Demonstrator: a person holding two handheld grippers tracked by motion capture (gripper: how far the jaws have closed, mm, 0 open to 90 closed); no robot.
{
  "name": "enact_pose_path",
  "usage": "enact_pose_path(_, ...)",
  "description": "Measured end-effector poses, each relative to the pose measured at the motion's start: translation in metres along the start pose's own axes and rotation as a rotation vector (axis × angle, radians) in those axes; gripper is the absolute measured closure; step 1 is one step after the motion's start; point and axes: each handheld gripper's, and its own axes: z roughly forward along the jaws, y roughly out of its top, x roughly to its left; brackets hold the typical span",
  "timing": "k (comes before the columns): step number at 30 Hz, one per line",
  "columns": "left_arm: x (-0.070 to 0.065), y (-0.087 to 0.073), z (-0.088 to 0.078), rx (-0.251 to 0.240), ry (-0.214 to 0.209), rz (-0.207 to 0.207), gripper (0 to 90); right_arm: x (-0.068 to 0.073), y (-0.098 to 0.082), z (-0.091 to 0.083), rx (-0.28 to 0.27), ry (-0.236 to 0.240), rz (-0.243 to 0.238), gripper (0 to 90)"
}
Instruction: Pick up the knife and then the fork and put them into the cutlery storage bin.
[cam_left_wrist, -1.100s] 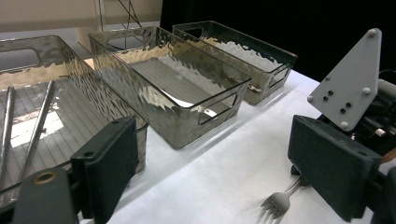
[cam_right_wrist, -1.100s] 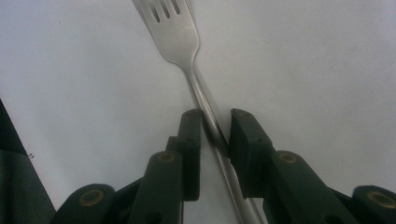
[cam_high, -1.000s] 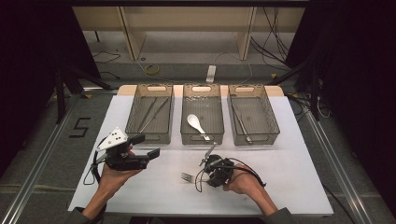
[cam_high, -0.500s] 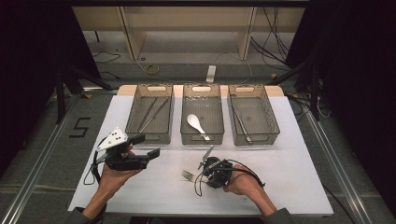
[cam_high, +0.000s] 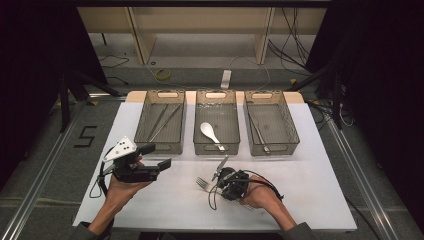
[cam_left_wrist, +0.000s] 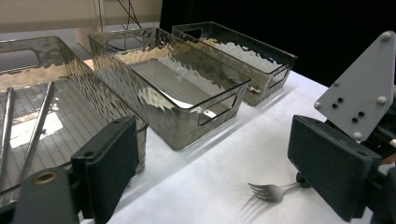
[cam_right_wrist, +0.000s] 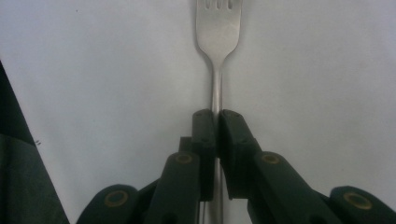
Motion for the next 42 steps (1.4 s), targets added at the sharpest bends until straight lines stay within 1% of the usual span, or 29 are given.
enact_pose_path(3,0.000,0.000,0.000,0.000,0.001,-0.001,15.9,-0.003,-0.001,-0.008,-0.026,-0.010,0.022,85.3)
enact_pose_path(7,0.000,0.000,0.000,-0.001,0.002,-0.001,15.9,-0.010,-0.004,-0.017,-0.066,-0.022,0.037,85.4)
enact_pose_path(9,0.000,0.000,0.000,0.000,0.003,-0.001,15.9,-0.013,-0.006,-0.021,-0.088,-0.026,0.060,85.3)
enact_pose_path(10,0.000,0.000,0.000,0.000,0.003,-0.001,15.9,-0.016,-0.007,-0.023,-0.095,-0.021,0.060,85.4)
enact_pose_path(12,0.000,0.000,0.000,0.000,0.003,-0.001,15.9,-0.019,-0.009,-0.028,-0.109,-0.032,0.078,85.3)
enact_pose_path(13,0.000,0.000,0.000,-0.001,0.003,-0.002,15.9,-0.021,-0.011,-0.031,-0.115,-0.029,0.088,85.4)
enact_pose_path(15,0.000,0.000,0.000,-0.006,0.006,-0.004,15.9,-0.027,-0.014,-0.037,-0.146,-0.036,0.099,85.4)
enact_pose_path(16,0.000,0.000,0.000,-0.007,0.006,-0.004,15.9,-0.029,-0.015,-0.041,-0.146,-0.044,0.107,85.3)
enact_pose_path(17,0.000,0.000,0.000,-0.007,0.007,-0.004,15.9,-0.031,-0.017,-0.044,-0.156,-0.066,0.115,85.3)
enact_pose_path(18,0.000,0.000,0.000,-0.008,0.007,-0.005,15.8,-0.034,-0.019,-0.047,-0.160,-0.076,0.126,85.3)
enact_pose_path(22,0.000,0.000,0.000,-0.007,0.005,-0.004,15.8,-0.046,-0.030,-0.059,-0.205,-0.095,0.166,85.3)
enact_pose_path(23,0.000,0.000,0.000,-0.007,0.005,-0.005,15.8,-0.049,-0.032,-0.062,-0.213,-0.106,0.182,85.4)
enact_pose_path(24,0.000,0.000,0.000,-0.004,0.004,-0.003,15.8,-0.052,-0.034,-0.064,-0.224,-0.106,0.188,85.3)
enact_pose_path(26,0.000,0.000,0.000,-0.006,0.005,-0.005,15.8,-0.058,-0.039,-0.068,-0.243,-0.118,0.218,85.3)
enact_pose_path(30,0.000,0.000,0.000,-0.003,0.005,-0.001,15.7,-0.068,-0.048,-0.074,-0.277,-0.124,0.258,85.3)
enact_pose_path(31,0.000,0.000,0.000,-0.002,0.005,-0.001,15.7,-0.071,-0.050,-0.076,-0.291,-0.117,0.273,85.3)
enact_pose_path(33,0.000,0.000,0.000,-0.002,0.005,-0.001,15.7,-0.074,-0.053,-0.078,-0.315,-0.112,0.285,85.3)
enact_pose_path(40,0.000,0.000,0.000,-0.002,0.004,-0.001,15.7,-0.084,-0.063,-0.086,-0.360,-0.113,0.329,85.3)
enact_pose_path(42,0.000,0.000,0.001,-0.001,0.005,-0.001,15.7,-0.087,-0.065,-0.089,-0.370,-0.123,0.342,85.3)
